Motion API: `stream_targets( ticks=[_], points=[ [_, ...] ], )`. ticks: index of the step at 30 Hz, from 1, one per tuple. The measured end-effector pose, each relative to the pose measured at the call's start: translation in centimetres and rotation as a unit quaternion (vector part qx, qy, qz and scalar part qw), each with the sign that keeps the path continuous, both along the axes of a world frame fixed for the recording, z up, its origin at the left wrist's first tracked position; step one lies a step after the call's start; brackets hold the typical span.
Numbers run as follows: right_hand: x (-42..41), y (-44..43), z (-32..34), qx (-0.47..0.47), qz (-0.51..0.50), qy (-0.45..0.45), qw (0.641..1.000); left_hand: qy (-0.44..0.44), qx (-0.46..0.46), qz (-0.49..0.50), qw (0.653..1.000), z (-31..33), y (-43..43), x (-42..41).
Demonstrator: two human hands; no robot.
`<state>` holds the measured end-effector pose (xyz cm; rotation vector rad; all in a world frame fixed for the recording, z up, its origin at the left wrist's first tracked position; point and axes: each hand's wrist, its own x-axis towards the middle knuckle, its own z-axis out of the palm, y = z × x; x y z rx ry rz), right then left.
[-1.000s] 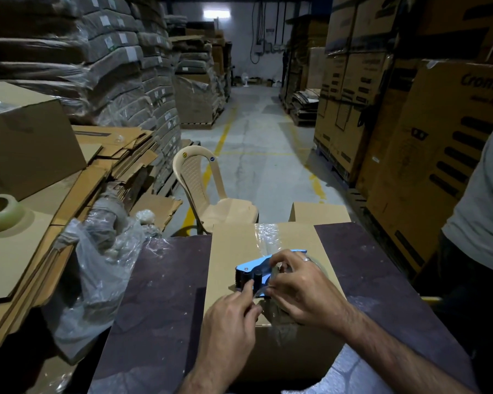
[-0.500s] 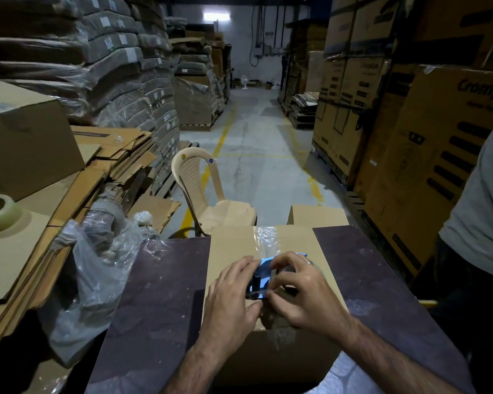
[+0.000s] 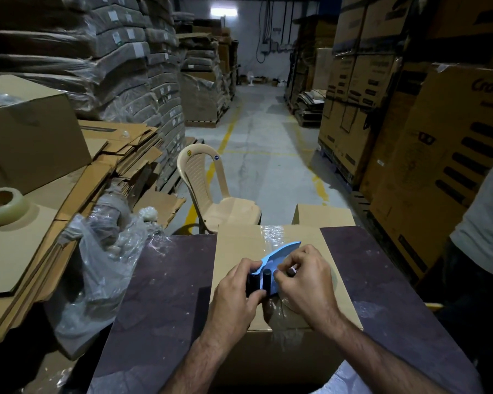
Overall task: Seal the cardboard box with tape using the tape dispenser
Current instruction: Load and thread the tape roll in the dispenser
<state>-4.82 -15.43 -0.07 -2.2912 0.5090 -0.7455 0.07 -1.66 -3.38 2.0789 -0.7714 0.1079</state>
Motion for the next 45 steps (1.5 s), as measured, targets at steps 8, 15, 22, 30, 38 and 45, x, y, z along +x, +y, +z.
stream_targets(
  ticks=[8,15,22,30,38,45],
  points=[
    [-0.5,-1.0,-0.1,-0.019,0.087,0.014,0.996,0.004,0.006,-0.032,0.999,0.3,0.3,0.8],
    [-0.2,-1.0,-0.2,0.014,0.013,-0.025,1.000,0.010,0.021,-0.042,0.999,0.7,0.3,1.2],
    [0.5,-0.5,0.1,-0.014,-0.040,0.003,0.999,0.018,0.025,-0.048,0.998,1.1,0.4,1.2],
    [0.6,-0.4,0.2,-0.055,-0.011,0.012,0.998,0.031,0.030,-0.072,0.997,1.5,0.5,1.4],
    [0.6,-0.5,0.1,-0.078,0.050,-0.006,0.996,0.042,0.022,-0.073,0.996,1.4,0.5,2.1],
    [1.0,-2.1,1.4,-0.174,0.208,0.049,0.961,0.070,0.006,-0.089,0.994,1.0,0.7,2.7]
  ],
)
